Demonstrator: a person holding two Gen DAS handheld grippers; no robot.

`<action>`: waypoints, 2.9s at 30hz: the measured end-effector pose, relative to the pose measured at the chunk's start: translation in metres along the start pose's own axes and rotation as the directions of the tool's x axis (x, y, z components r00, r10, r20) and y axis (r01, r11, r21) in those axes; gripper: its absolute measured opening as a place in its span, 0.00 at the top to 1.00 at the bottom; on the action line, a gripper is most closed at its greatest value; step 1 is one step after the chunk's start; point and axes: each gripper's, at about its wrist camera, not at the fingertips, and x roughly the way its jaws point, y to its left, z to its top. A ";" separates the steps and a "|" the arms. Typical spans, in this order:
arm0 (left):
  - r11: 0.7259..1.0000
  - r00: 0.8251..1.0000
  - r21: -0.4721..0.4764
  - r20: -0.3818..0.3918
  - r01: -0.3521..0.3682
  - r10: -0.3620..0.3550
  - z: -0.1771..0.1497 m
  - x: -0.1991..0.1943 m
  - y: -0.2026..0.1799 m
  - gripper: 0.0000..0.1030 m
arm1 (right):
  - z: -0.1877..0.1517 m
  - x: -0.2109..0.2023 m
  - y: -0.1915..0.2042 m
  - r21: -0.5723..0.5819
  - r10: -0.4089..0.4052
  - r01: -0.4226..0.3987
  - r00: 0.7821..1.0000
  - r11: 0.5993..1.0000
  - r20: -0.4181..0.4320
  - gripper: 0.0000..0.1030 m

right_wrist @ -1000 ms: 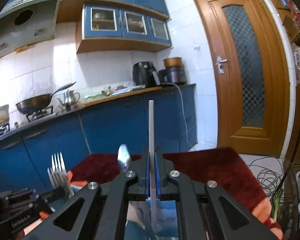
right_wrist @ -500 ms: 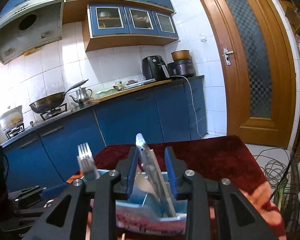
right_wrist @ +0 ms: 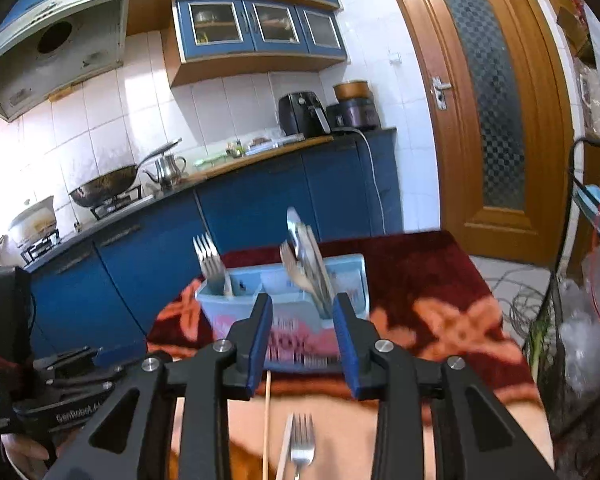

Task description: Organize utensils

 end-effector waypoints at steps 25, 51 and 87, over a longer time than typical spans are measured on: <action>0.998 0.959 0.001 -0.279 -0.056 0.054 -0.064 0.049 -0.028 0.51 | -0.086 -0.007 -0.065 0.117 -0.037 0.056 0.986 0.992 -0.160 0.60; 0.969 0.953 -0.206 -0.293 -0.139 0.074 -0.053 0.065 0.019 0.96 | -0.097 0.008 -0.084 0.163 0.067 -0.034 0.976 0.986 -0.206 0.56; 0.993 0.996 -0.120 -0.092 -0.022 0.011 -0.034 0.002 0.069 0.96 | -0.065 0.093 0.038 -0.033 0.103 -0.145 0.832 0.989 -0.546 0.62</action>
